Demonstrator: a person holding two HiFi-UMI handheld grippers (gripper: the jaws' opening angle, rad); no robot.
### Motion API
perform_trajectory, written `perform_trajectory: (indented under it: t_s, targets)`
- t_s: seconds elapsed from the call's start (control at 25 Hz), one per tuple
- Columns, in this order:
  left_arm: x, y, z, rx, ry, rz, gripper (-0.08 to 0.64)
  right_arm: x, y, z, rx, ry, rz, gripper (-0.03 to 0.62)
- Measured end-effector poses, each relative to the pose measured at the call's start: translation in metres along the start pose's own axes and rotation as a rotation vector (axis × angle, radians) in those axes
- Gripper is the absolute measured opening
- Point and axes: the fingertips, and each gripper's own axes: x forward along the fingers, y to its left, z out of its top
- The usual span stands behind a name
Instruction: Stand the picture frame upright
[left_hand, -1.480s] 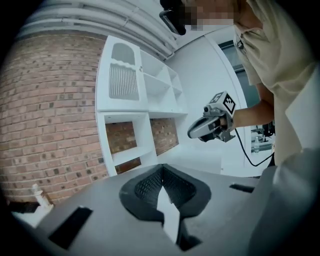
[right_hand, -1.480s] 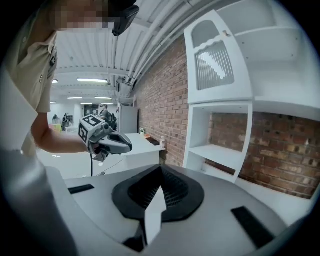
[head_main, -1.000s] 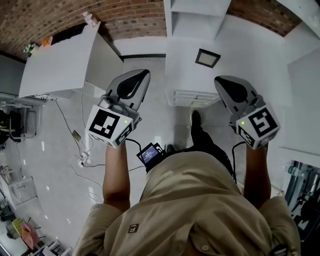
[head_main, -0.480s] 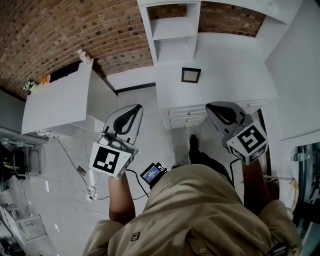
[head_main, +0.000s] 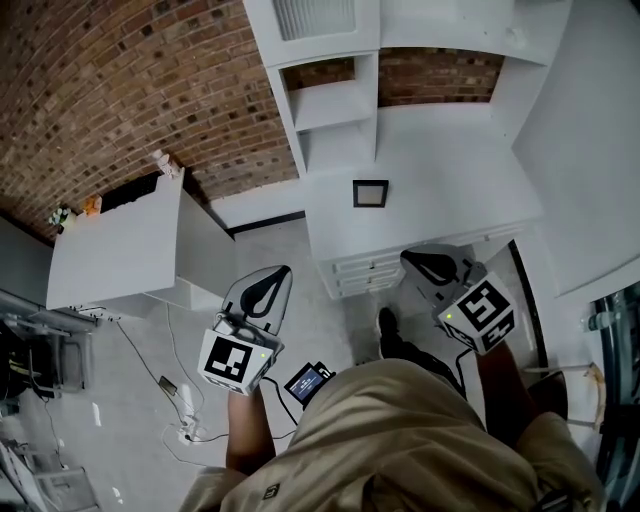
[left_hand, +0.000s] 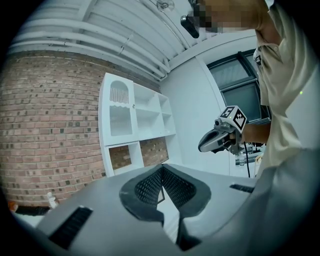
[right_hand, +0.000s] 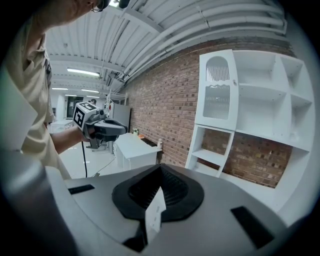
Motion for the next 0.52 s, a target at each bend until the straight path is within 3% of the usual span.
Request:
perform_trajectory:
  t_s: [0.52]
  targets:
    - [-0.0073,-0.0005,-0.0056,-0.027,0.013,0.005,0.008,0.0068,0.0051,0.004,-0.007,0.012,0.014,0.003]
